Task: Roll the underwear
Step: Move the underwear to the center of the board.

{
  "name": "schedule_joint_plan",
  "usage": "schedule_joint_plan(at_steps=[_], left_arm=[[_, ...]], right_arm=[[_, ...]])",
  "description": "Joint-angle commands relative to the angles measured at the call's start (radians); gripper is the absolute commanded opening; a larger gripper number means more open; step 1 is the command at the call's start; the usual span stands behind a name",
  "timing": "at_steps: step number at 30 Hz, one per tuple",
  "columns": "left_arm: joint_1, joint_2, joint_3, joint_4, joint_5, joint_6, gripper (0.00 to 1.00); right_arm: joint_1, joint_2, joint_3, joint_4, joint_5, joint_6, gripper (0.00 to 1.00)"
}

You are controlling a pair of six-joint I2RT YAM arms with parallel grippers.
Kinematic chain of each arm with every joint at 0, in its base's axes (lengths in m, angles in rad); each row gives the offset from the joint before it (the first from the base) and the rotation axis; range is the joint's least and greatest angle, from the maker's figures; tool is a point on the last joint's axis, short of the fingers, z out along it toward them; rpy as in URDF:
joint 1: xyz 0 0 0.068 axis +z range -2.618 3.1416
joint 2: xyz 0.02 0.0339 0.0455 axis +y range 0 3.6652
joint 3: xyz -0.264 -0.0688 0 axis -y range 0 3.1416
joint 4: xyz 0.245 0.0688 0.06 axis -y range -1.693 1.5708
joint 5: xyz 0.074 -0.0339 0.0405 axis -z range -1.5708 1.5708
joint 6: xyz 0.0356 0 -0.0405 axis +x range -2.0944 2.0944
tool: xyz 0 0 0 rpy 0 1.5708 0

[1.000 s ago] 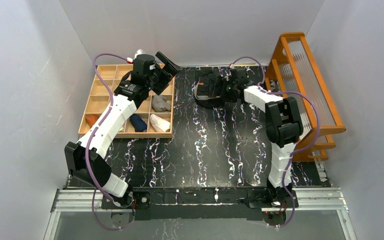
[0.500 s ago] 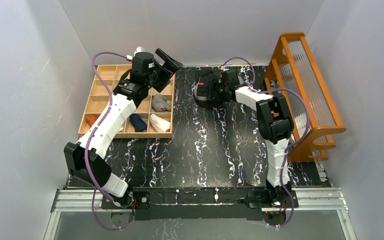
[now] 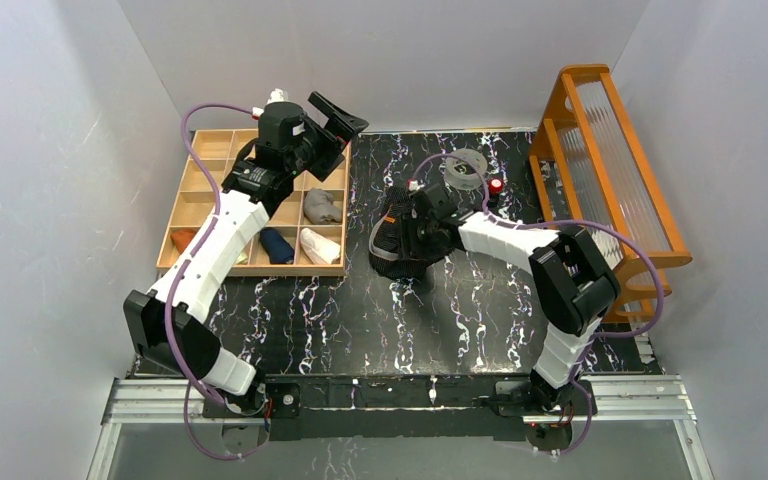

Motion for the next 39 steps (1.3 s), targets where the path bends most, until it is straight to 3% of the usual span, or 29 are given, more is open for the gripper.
schedule_joint_plan(at_steps=[1,6,10,13,16,18,21,27,32,36,39], left_arm=[[0.002,-0.071,0.02,0.006,0.008,0.009,0.98],[0.001,-0.101,-0.001,-0.009,-0.004,0.045,0.98],[0.002,-0.149,-0.143,0.01,-0.044,0.163,0.98],[0.002,-0.184,-0.348,0.177,0.082,0.297,0.98],[-0.004,-0.14,-0.467,0.167,0.177,0.266,0.98],[-0.033,-0.106,-0.513,0.16,0.223,0.276,0.98],[-0.131,-0.117,-0.58,0.148,0.122,0.318,0.98],[-0.303,-0.039,-0.635,0.147,0.061,0.353,0.98],[-0.338,-0.016,-0.695,0.193,-0.028,0.29,0.9],[-0.35,0.01,-0.72,0.235,-0.046,0.273,0.82],[-0.361,0.024,-0.73,0.233,-0.054,0.278,0.78]], right_arm=[[-0.037,-0.018,0.105,-0.034,0.091,-0.064,0.59],[-0.059,0.039,0.13,0.003,0.071,-0.074,0.6],[-0.1,0.07,0.192,0.04,0.064,-0.09,0.61],[-0.142,0.135,0.284,0.031,0.062,-0.121,0.65],[-0.192,0.231,0.378,-0.03,0.055,-0.132,0.67],[-0.216,0.259,0.407,-0.084,0.045,-0.124,0.62],[-0.223,0.193,0.281,-0.024,0.059,-0.126,0.61],[-0.236,0.027,-0.008,-0.048,-0.096,-0.07,0.29],[-0.207,-0.2,-0.24,-0.007,-0.221,0.018,0.17],[-0.109,-0.324,-0.336,0.003,-0.343,0.077,0.28],[-0.043,-0.396,-0.332,-0.064,-0.298,0.09,0.51]])
